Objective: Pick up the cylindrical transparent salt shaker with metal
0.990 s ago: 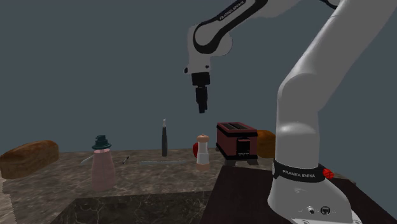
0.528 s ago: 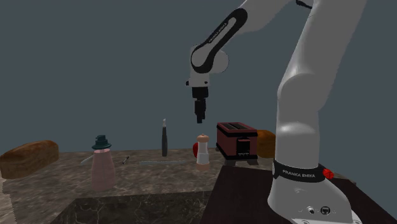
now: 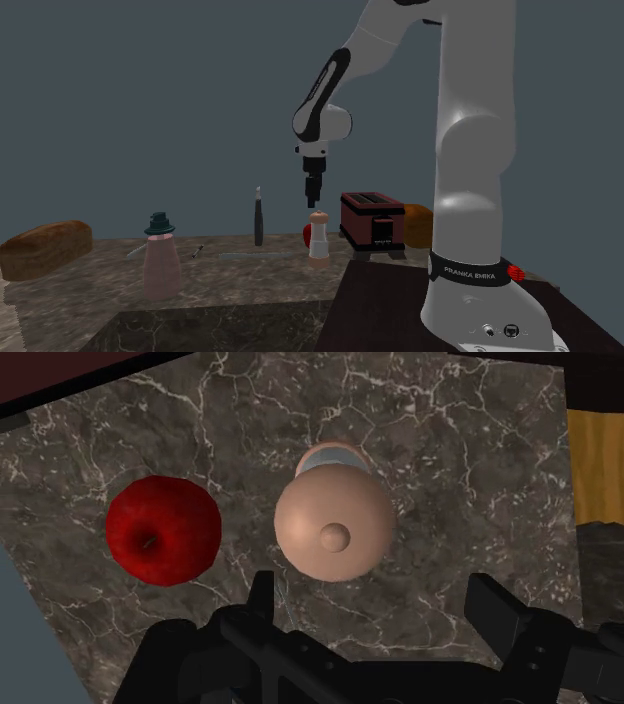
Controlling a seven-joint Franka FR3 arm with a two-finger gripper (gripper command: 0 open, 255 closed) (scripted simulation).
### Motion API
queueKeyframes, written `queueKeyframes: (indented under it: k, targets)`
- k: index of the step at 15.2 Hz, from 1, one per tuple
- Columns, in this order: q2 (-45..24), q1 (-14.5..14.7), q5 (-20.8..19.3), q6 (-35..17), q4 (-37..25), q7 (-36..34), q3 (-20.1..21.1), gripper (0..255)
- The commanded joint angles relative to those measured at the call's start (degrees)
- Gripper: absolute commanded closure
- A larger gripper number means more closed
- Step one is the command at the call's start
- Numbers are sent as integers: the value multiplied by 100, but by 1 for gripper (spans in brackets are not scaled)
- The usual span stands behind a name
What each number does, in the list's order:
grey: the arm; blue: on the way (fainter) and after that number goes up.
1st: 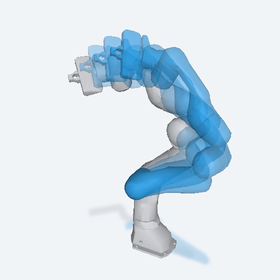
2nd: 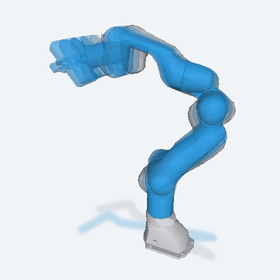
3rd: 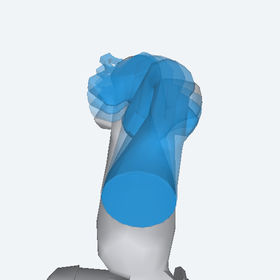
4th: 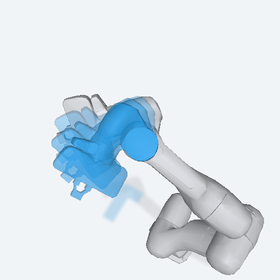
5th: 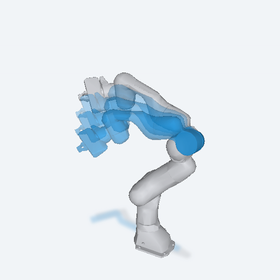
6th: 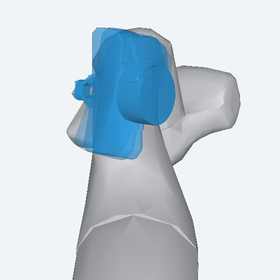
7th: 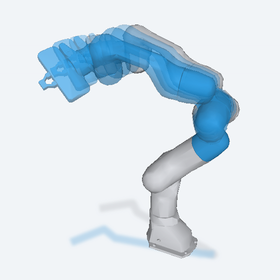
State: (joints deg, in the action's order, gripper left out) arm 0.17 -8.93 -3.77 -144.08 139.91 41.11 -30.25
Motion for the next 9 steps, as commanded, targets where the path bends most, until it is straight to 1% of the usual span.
queueKeyframes:
  k: [1,9]
  targets:
    - [-376,-49,415,-205,-184,384,-48,0]
    - [-953,-151,979,-779,-106,773,114,0]
